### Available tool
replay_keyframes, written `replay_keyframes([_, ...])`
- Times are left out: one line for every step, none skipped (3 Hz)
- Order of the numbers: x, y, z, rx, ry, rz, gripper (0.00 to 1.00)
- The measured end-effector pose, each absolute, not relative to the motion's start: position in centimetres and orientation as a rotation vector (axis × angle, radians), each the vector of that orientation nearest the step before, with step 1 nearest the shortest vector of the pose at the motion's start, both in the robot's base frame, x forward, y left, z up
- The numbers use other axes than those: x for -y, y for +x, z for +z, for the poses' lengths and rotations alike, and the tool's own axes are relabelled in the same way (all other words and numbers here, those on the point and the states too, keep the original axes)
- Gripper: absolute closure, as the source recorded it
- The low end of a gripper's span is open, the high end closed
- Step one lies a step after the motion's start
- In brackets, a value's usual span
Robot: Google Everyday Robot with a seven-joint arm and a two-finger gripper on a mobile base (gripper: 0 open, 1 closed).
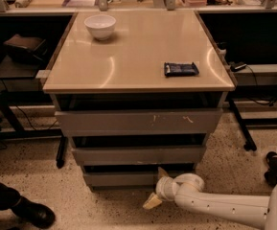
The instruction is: Open bottom drawer
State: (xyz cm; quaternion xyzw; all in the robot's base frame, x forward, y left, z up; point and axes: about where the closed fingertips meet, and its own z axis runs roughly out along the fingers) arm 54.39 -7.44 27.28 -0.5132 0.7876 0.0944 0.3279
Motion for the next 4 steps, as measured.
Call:
replay_keyframes([7.4, 54.4, 27.3, -2.062, -1.344, 0.247, 0.0])
replay_keyframes([9.5, 56.3, 27.2, -2.089, -1.411, 0.125, 0.0])
replay_keyframes([11.0, 55.8, 26.2, -2.134, -1.461, 0.063, 0.0])
replay_keyframes([11.0, 55.8, 26.2, -2.134, -1.461, 0.064, 0.0])
